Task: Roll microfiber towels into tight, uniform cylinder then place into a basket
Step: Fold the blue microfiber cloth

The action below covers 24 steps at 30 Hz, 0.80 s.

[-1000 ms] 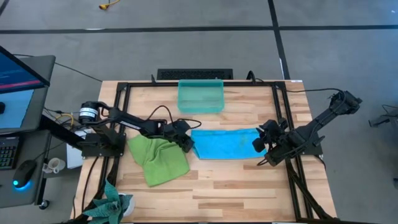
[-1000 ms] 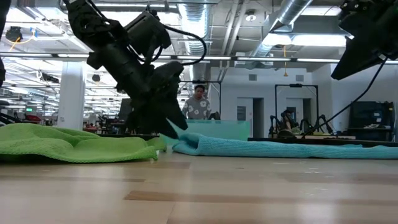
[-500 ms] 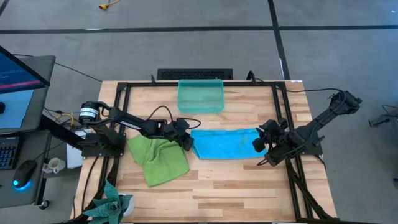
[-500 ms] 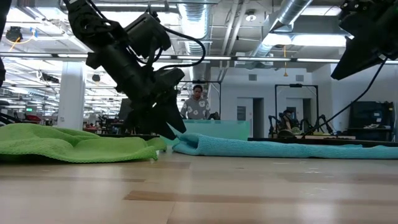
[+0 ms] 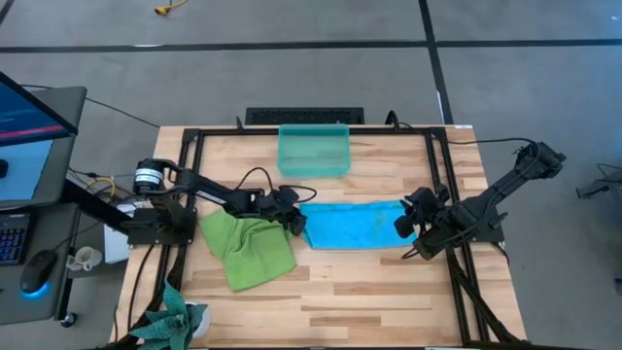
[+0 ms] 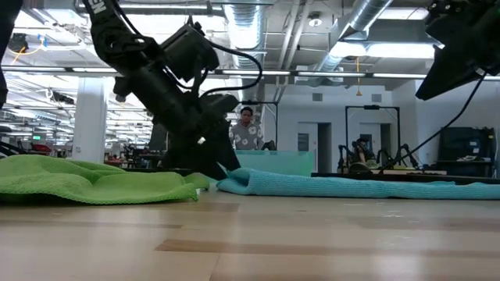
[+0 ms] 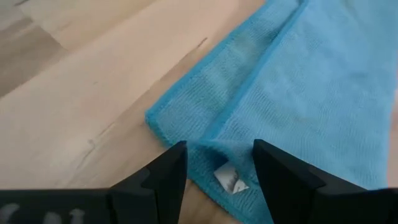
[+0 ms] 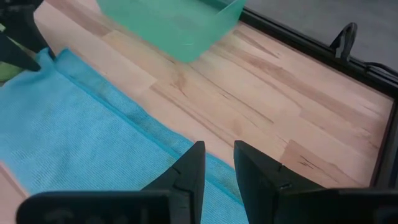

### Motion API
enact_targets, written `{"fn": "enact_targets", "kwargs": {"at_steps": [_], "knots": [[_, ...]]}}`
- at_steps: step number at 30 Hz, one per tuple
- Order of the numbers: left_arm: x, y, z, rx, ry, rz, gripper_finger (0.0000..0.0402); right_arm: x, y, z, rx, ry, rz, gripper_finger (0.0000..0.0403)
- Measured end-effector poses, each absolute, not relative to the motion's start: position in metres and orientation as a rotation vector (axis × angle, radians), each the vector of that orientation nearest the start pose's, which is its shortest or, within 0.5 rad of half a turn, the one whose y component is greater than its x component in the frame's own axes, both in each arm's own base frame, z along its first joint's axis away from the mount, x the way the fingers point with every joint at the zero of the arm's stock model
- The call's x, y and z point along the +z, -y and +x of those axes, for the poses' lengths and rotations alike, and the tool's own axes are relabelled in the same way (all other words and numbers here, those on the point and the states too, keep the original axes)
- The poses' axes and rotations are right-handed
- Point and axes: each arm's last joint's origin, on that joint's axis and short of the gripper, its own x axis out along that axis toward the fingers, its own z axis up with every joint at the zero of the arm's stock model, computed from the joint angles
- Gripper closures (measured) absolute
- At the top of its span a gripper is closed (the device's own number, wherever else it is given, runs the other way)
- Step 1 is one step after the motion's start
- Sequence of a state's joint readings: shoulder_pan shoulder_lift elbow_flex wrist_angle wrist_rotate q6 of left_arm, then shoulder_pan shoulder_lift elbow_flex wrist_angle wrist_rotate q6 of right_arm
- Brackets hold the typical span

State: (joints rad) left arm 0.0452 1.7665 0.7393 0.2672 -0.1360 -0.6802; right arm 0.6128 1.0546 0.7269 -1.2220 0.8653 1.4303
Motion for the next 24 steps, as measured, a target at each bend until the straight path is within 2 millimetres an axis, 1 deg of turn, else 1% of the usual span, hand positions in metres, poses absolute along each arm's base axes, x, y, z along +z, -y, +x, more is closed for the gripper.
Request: {"fn": "enact_targets", "kwargs": {"at_steps": [9,12,16,24], "knots": [[0.1242,-0.0172,0.3264,0.367,-0.665,-0.56,0.0226,0.2246,-0.0641,0.1295,-0.85,-0.709,0.209,0.0296],[0.1242,-0.0172,0.3265,0.361,-0.672,-0.535,0.0236,0.2246,-0.0641,0.1295,-0.85,-0.709,0.209,0.0296],[0.1233,-0.0174,0.3256,0.356,-0.688,-0.501,0.0274,0.2246,-0.0641,0.1295,-0.85,-0.709,0.209,0.0296],[0.1246,-0.0176,0.3252,0.347,-0.693,-0.421,0.0379,0.2246,-0.0643,0.1298,-0.849,-0.707,0.212,0.0296]]}}
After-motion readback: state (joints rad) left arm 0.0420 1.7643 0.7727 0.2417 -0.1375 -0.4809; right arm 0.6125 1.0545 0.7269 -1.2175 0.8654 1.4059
